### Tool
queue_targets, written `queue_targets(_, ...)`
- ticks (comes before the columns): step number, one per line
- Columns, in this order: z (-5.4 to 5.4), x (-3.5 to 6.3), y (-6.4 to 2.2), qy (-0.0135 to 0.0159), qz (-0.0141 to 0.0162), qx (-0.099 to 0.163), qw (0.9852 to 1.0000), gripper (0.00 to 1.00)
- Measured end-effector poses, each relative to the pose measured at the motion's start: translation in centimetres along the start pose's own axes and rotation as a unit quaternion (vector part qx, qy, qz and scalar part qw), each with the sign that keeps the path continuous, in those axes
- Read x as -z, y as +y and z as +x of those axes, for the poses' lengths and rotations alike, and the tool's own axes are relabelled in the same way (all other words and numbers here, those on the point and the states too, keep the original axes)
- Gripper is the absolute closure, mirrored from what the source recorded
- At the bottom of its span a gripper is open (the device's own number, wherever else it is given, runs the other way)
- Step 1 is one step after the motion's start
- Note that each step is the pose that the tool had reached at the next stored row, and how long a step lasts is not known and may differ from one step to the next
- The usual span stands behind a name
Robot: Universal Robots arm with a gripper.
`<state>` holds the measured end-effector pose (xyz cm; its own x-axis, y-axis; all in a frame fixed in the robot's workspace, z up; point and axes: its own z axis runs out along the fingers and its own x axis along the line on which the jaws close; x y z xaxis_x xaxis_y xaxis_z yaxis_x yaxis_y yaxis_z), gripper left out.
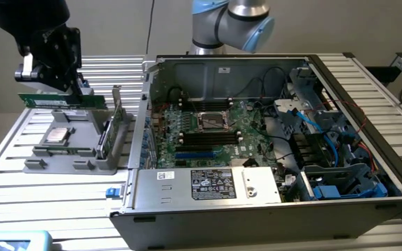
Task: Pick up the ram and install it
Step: 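Pick up the ram and move it above insertion slot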
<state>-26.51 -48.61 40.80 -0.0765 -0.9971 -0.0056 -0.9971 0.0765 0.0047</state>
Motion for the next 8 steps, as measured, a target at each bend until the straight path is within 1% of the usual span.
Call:
queue_targets(4,-0.1,0.03,-1.81,0.0,-0.0005,0.0,1.0,0.86)
queue_targets(8,-0.3,0.05,-3.64,0.0001,-0.0016,0.001,1.0,0.86)
